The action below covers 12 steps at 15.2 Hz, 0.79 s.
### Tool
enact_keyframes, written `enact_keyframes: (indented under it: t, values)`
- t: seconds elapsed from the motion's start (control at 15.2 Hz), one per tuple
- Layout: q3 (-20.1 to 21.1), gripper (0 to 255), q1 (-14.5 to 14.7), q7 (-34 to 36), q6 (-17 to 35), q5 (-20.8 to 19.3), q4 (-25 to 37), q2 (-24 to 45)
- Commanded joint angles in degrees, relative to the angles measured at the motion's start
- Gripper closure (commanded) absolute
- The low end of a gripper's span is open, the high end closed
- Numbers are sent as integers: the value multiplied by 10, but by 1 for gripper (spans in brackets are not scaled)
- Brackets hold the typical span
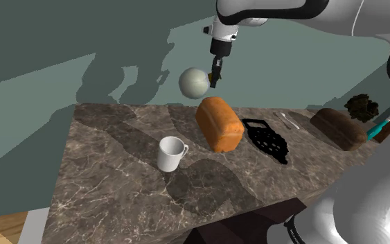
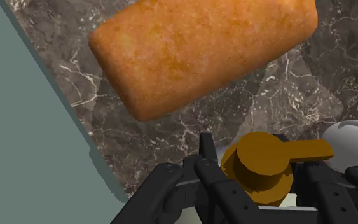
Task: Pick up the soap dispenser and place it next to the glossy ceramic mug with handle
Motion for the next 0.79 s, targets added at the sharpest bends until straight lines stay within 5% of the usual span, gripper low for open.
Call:
enact_keyframes:
  t: [0.0, 0.73]
  values:
    - [11, 255, 13, 24, -9, 4, 26, 18]
    - [56, 255, 85, 138, -83, 13, 244, 164]
